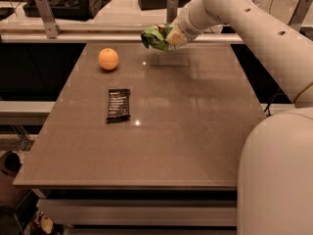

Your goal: Pick green rice chip bag

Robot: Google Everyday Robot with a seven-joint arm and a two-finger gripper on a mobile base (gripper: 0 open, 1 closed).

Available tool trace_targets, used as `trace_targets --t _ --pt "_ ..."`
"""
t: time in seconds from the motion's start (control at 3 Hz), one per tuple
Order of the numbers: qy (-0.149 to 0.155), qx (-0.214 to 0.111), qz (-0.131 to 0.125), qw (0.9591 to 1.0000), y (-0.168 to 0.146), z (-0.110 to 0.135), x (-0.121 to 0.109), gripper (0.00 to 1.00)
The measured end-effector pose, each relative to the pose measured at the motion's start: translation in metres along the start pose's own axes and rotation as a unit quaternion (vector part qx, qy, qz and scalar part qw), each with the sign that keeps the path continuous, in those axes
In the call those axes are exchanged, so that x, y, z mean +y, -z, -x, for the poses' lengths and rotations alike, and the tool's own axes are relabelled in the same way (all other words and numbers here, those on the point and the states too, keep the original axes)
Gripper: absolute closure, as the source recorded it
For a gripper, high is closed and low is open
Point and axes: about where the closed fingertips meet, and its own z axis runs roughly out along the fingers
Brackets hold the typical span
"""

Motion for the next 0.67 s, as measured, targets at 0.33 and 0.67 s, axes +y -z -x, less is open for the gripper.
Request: trace_targets --t 0.33,0.67 --pt "0.007 0.009 -0.014 0.9998 0.013 0.006 -0.012 1.00" --pt "0.016 0.027 -0.028 0.9991 0.029 0.011 -0.026 1.00"
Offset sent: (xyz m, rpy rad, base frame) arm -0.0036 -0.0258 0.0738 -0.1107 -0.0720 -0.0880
